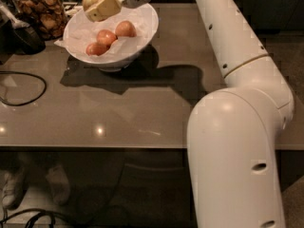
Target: Pick apple from white bowl
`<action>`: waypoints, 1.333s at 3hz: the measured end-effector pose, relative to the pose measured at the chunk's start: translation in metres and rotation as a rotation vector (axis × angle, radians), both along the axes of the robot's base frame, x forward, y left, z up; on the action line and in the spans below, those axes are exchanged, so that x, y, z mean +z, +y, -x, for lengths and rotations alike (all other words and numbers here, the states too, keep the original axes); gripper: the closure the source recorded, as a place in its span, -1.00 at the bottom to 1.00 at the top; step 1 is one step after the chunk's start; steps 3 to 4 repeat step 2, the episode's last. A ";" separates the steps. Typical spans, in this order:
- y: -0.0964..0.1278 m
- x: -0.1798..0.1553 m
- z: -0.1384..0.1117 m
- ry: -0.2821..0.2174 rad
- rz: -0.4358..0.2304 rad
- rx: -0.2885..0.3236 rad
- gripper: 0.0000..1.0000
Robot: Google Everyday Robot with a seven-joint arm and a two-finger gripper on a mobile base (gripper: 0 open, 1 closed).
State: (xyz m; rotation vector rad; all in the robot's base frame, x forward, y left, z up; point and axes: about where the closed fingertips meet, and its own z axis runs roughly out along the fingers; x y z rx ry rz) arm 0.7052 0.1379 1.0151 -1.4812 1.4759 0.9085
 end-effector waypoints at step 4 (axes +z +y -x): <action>-0.022 0.043 0.055 -0.012 -0.107 0.003 1.00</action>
Offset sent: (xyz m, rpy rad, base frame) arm -0.1039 -0.0401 0.0495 0.1554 -0.0073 -0.0336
